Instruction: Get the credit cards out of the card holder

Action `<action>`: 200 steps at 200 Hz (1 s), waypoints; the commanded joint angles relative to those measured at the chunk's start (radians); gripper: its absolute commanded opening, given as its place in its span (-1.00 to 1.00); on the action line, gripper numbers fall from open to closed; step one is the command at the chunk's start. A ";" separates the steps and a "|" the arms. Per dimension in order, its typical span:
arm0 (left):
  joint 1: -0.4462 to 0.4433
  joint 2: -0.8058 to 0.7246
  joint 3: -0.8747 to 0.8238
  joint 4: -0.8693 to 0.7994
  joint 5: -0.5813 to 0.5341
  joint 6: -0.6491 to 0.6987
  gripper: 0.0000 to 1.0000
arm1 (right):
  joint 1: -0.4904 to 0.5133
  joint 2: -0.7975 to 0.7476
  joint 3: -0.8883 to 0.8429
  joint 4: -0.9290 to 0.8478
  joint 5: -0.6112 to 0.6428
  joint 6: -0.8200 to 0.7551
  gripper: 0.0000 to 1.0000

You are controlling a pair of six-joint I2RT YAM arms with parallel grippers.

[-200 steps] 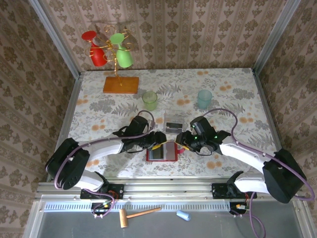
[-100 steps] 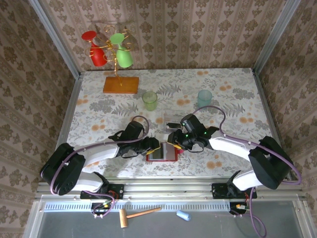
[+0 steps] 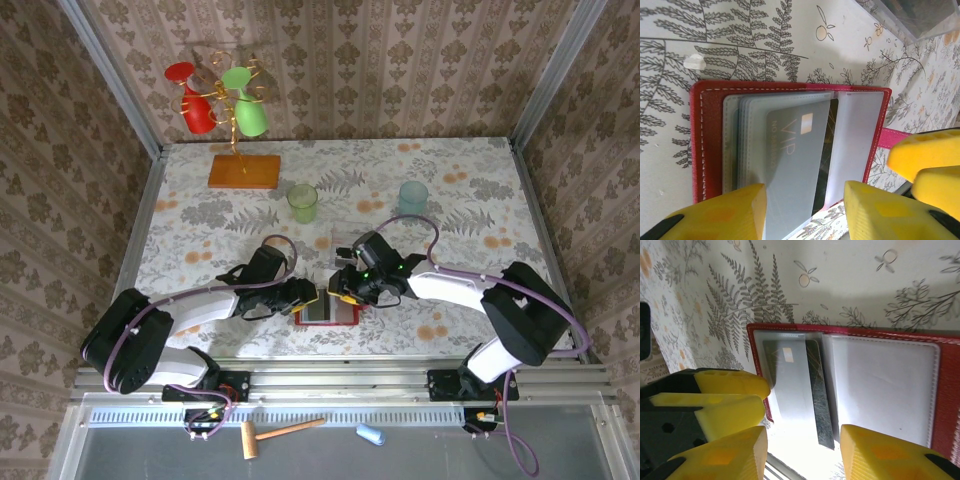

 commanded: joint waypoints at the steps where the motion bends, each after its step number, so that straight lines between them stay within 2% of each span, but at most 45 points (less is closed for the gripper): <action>1: 0.010 -0.011 -0.021 -0.016 -0.010 0.020 -0.10 | 0.013 0.038 0.034 0.043 -0.046 0.015 -0.16; 200: 0.013 -0.020 -0.035 -0.011 -0.017 0.007 -0.13 | 0.021 0.214 0.115 0.104 -0.100 0.015 -0.23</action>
